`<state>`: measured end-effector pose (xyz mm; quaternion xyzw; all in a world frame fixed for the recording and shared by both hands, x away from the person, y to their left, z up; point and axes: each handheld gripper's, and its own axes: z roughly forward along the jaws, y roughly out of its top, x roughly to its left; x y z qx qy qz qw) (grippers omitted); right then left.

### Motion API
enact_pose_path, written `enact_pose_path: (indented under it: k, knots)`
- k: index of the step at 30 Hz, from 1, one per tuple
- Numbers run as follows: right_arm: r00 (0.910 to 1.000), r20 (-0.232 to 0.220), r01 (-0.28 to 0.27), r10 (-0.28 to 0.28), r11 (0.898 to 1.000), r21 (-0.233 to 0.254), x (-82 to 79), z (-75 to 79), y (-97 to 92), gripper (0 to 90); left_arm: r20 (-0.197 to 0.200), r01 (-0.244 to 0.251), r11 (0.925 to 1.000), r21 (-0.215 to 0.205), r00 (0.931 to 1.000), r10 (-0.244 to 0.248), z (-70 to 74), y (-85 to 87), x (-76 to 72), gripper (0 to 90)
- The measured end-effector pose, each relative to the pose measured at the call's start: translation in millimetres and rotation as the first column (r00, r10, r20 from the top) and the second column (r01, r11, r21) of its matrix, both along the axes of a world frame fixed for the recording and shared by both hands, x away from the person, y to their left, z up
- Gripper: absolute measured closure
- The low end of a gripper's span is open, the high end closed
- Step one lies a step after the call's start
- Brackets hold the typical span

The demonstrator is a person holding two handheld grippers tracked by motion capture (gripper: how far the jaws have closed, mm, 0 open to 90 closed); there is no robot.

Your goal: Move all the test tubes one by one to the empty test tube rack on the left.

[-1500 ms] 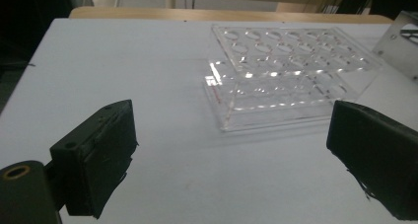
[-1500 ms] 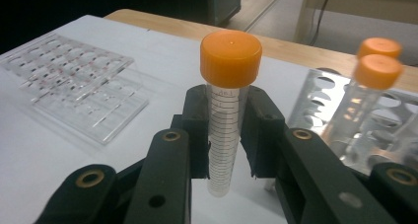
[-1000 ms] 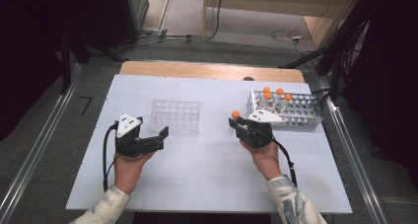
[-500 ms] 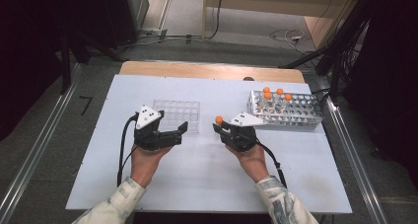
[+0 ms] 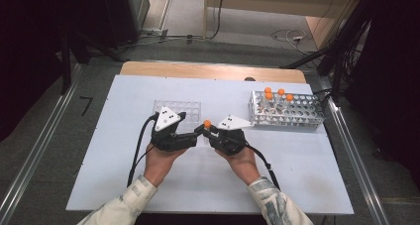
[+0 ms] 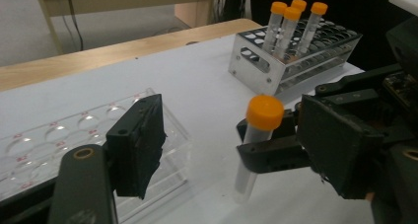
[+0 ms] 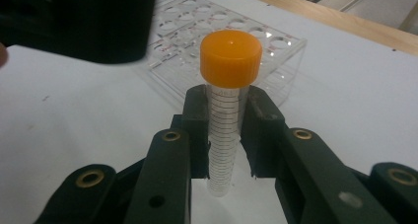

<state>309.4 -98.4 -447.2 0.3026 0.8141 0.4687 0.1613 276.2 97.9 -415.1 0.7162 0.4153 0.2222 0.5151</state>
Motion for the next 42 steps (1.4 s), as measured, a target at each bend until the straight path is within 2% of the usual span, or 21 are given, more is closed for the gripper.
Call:
enact_pose_path:
  k: [5,14,22,31,33,37,42]
  knots:
    - [0.9997,0.006,-0.024,0.024,1.0,-0.003,-3.2,-0.3,8.1,71.6,-0.001,0.035,0.9994,-0.006,0.9994,-0.035,-3.3,-5.8,1.6,40.8]
    - [0.9992,0.007,-0.04,0.04,0.999,0.005,-4.3,-0.7,11.3,71.6,-0.019,0.065,0.9979,-0.009,0.9977,-0.065,-11.1,-6.3,3.1,60.3]
    - [0.9987,0.006,-0.05,0.05,0.999,0.015,-6.3,0.1,12.0,71.6,-0.018,0.069,0.9976,-0.002,0.9975,-0.069,-13.9,-8.7,3.1,68.4]
    - [0.9987,-0.007,-0.05,0.05,0.999,0.019,-6.0,-0.7,12.3,70.9,-0.018,0.075,0.9972,-0.007,0.997,-0.075,-14.3,-6.8,4.1,69.9]
    - [0.9981,-0.017,-0.059,0.059,0.998,0.023,-6.1,-0.5,12.2,61.5,-0.011,0.076,0.997,-0.013,0.997,-0.076,-12.3,-5.2,3.4,70.0]
    - [0.997,-0.021,-0.075,0.075,0.997,-0.009,-5.8,-1.3,10.6,39.8,-0.003,0.066,0.9976,-0.02,0.9978,-0.067,-7.6,-0.2,3.0,70.1]
    - [0.9977,-0.026,-0.063,0.063,0.998,-0.011,-4.5,2.1,2.1,30.3,0.009,0.049,0.9981,-0.037,0.9988,-0.048,0.8,10.1,4.9,70.2]
